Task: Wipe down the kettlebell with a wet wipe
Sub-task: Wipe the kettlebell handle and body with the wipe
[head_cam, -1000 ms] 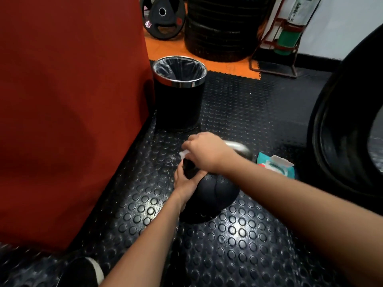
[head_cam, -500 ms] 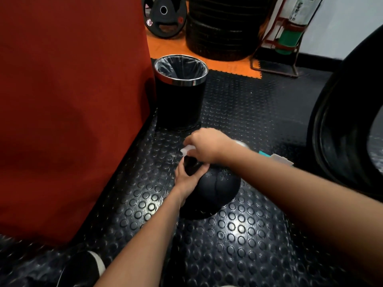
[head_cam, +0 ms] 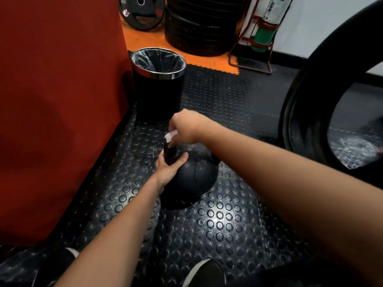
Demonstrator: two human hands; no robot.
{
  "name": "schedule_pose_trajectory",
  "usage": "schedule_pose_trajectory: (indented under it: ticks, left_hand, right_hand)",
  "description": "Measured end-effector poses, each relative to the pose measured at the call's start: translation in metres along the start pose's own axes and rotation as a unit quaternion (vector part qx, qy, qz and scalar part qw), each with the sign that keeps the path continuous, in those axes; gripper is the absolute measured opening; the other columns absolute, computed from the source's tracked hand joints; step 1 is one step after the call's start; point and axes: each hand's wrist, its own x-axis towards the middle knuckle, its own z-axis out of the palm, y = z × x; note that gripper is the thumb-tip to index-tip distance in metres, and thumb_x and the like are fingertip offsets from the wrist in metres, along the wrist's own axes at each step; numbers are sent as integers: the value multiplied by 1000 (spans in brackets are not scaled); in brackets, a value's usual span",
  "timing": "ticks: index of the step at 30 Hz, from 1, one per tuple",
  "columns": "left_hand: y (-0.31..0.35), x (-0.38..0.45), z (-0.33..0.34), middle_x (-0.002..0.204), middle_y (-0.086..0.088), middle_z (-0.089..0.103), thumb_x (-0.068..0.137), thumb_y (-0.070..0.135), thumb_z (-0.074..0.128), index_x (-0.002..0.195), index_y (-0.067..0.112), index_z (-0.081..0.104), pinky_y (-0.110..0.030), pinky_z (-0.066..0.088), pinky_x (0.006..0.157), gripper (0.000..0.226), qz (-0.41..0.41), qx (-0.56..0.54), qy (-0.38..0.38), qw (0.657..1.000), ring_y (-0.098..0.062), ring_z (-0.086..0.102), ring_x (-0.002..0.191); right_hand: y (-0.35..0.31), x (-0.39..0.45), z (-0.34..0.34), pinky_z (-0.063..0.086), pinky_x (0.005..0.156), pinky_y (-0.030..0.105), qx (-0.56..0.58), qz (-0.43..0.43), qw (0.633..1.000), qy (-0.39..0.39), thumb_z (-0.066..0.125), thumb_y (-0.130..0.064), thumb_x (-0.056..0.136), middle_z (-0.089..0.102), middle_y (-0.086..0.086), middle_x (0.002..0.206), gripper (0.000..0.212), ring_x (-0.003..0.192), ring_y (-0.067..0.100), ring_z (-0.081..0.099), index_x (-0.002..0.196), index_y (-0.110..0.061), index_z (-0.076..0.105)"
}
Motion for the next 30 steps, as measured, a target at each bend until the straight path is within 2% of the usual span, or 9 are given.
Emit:
schedule_pose_trajectory:
  ticks: [6,8,10,13,16,21,24,26,30]
  left_hand:
    - [4,-1,0,157,1,21,58,76,73,152,36,19,-41,32,114,116,-6,26,1,1000,-24,31,141]
    - [4,-2,2,156,0,24,49,79,73,150,38,23,-41,34,112,120,-3,21,14,1000,-23,34,139]
    - [4,-1,1,155,0,26,44,82,71,149,38,24,-41,35,112,123,-7,17,13,1000,-22,35,138]
    - [4,-2,-1,158,1,20,52,81,72,152,36,19,-40,32,114,121,-8,20,-7,1000,-23,30,142]
    - [3,-2,-1,160,1,14,62,75,72,154,35,13,-41,29,116,117,-8,25,-8,1000,-23,25,144]
    - [6,-2,-1,158,-3,21,40,78,67,153,33,15,-40,32,113,132,-3,42,5,999,-24,29,142]
    - [7,-2,0,156,-1,22,47,80,70,152,36,17,-41,32,113,126,-3,33,3,999,-24,30,141]
    - [5,-2,0,157,1,19,57,78,72,152,37,16,-43,31,114,117,-4,30,-4,1000,-23,28,142]
    - [5,-2,1,157,1,19,57,77,72,152,38,17,-44,31,114,116,-4,25,3,1000,-23,28,142]
  right_hand:
    - [-1,-3,15,47,72,32,-8,-6,1000,28,65,-41,92,73,5,103,28,97,26,68,107,-18,74]
    - [-7,0,28,44,71,32,-34,-19,999,30,60,-35,96,71,6,110,27,102,28,68,112,-17,71]
    - [-5,2,20,47,72,32,-24,-17,999,28,63,-38,94,72,6,108,29,102,27,68,111,-18,72]
    - [8,2,-10,55,74,32,7,5,1000,-23,79,-53,80,76,2,94,41,89,21,69,101,-18,78]
    - [9,2,-17,58,74,33,-3,10,999,-30,81,-57,75,75,1,86,45,82,20,70,94,-17,78]
    - [-17,-2,31,42,71,32,-94,-52,993,41,59,-28,93,70,3,109,24,101,26,68,112,-17,70]
    - [-7,0,19,52,81,31,-18,-47,998,24,62,-30,91,72,1,115,32,106,22,68,120,-22,72]
    - [4,2,-2,56,87,31,51,-27,998,-5,65,-36,91,76,-1,111,29,104,20,68,115,-25,77]
    - [3,-1,-2,58,83,34,66,-8,998,11,61,-38,91,77,2,101,27,96,22,69,105,-25,80]
